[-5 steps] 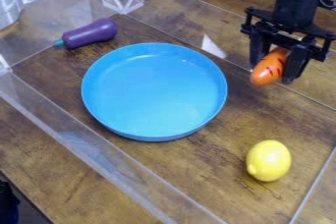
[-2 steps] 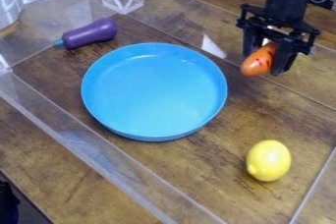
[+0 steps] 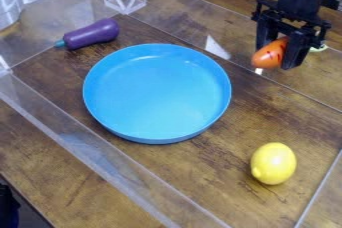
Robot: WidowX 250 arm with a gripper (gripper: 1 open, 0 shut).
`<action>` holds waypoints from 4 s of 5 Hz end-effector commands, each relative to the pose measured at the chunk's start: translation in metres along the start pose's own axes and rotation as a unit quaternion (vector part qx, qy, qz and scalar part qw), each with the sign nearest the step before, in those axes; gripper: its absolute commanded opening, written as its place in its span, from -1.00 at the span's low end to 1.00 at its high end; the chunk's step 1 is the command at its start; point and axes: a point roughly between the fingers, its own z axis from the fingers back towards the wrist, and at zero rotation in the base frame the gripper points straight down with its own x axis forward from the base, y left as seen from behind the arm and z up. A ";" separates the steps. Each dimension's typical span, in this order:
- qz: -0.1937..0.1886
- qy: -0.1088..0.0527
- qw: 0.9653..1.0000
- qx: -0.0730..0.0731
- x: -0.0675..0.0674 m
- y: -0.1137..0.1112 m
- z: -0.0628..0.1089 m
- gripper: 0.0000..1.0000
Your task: Move the carrot to the right side
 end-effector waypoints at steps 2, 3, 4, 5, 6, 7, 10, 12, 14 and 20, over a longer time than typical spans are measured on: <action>-0.027 -0.040 0.999 0.007 -0.001 0.001 0.027 -1.00; -0.020 -0.044 0.999 0.010 -0.005 0.004 0.026 -1.00; -0.050 -0.040 0.998 0.009 -0.031 -0.007 0.034 -1.00; -0.088 -0.035 0.996 0.006 -0.055 -0.019 0.038 -1.00; -0.123 -0.025 0.992 0.000 -0.076 -0.030 0.037 -1.00; -0.117 -0.018 0.993 -0.009 -0.099 -0.023 0.021 -1.00; -0.112 -0.013 0.993 -0.028 -0.117 -0.032 -0.020 -1.00; -0.139 -0.010 0.989 -0.039 -0.110 -0.044 -0.030 -1.00; -0.189 0.004 0.980 -0.053 -0.120 -0.028 -0.057 -1.00; -0.220 -0.008 0.971 -0.097 -0.134 -0.105 -0.071 -1.00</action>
